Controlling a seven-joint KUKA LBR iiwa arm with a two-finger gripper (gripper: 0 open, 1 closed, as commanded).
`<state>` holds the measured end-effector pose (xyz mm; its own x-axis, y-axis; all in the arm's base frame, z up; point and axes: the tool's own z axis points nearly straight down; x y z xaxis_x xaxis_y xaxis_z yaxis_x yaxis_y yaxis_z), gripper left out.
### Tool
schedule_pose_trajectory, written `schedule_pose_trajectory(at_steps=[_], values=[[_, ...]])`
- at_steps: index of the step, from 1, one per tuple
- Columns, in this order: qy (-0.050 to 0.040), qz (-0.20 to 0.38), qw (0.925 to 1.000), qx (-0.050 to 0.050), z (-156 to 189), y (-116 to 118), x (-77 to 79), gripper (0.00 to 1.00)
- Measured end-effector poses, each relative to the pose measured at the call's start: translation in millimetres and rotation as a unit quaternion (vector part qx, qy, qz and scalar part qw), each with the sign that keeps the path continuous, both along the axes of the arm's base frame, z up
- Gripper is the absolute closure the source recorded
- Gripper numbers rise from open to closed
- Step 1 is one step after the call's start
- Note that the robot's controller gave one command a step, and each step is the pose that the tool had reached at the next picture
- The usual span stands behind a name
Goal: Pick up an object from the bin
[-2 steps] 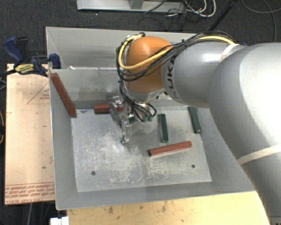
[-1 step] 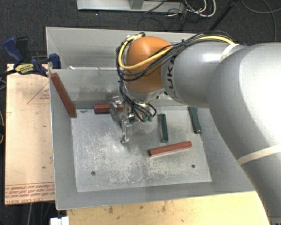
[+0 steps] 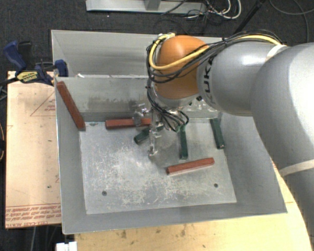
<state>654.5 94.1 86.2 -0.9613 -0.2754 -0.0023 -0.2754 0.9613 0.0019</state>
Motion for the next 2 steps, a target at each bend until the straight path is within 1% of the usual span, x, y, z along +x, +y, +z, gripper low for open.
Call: schedule_pose_trajectory(at_steps=[1, 2], values=[[-0.0005, 0.085, 0.9964, 0.0, 3.6, -45.9, -4.1, 1.0], [-0.0004, 0.085, 0.9964, 0.0, 3.5, -45.8, -4.2, 0.0]])
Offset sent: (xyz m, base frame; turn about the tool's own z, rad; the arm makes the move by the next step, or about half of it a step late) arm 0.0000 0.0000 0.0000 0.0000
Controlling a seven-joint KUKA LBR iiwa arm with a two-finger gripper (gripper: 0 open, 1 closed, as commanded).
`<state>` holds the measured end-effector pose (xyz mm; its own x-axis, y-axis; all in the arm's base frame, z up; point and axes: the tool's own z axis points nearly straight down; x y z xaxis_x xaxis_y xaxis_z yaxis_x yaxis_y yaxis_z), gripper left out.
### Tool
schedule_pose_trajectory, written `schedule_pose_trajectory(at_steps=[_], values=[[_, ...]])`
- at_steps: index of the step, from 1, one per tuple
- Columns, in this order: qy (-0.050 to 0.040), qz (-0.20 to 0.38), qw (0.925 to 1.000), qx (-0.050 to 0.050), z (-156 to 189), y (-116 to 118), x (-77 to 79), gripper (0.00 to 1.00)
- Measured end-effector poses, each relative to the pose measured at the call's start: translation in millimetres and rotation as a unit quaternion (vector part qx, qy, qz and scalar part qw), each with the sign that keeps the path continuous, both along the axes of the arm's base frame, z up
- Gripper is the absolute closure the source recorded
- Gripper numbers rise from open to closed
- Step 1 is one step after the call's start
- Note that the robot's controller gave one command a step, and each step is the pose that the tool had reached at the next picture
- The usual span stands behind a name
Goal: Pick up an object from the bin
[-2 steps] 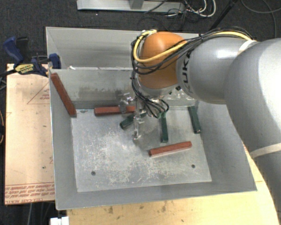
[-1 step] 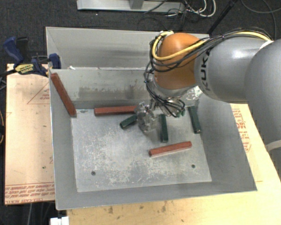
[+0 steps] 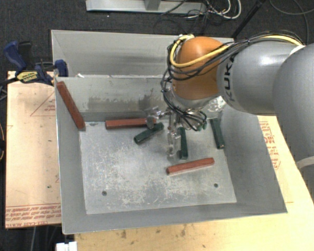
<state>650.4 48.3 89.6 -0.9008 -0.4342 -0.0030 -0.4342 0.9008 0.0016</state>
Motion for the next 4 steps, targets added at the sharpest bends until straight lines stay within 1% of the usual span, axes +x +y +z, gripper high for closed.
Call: schedule_pose_trajectory(at_steps=[1, 2, 3, 4], values=[[0.0, 0.0, 1.0, 0.0, 0.0, 0.0, 0.0, 0.0], [-0.0009, 0.048, 0.9989, -0.001, -17.4, 9.8, 8.1, 1.0], [-0.0009, 0.048, 0.9989, -0.001, -17.4, 9.8, 8.1, 1.0], [0.0024, 0.054, 0.9985, -0.001, 41.0, 10.7, -5.1, 1.0]])
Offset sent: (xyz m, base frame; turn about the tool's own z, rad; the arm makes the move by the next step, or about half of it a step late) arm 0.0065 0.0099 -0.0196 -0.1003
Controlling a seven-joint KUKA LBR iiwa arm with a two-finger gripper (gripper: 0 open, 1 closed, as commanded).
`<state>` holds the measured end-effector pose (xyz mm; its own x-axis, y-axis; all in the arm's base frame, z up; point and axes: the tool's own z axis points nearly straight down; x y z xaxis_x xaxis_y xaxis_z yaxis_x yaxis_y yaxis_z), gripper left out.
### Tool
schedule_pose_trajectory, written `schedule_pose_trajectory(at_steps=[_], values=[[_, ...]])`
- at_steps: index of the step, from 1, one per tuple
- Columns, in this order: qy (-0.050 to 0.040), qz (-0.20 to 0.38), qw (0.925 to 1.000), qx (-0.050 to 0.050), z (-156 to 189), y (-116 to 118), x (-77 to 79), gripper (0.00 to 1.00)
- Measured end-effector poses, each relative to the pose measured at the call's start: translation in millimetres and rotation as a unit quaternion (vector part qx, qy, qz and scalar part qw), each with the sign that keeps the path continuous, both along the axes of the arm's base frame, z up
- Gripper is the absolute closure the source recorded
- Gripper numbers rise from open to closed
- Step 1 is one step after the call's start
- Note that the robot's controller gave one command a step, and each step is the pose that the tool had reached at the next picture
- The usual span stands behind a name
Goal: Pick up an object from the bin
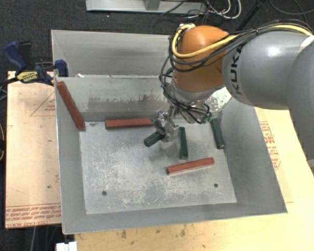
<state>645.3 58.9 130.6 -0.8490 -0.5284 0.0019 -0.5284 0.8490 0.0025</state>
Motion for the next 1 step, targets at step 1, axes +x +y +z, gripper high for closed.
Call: schedule_pose_trajectory(at_steps=[1], values=[[-0.0035, 0.003, 1.0, 0.001, 121.9, 19.1, 6.6, 1.0]])
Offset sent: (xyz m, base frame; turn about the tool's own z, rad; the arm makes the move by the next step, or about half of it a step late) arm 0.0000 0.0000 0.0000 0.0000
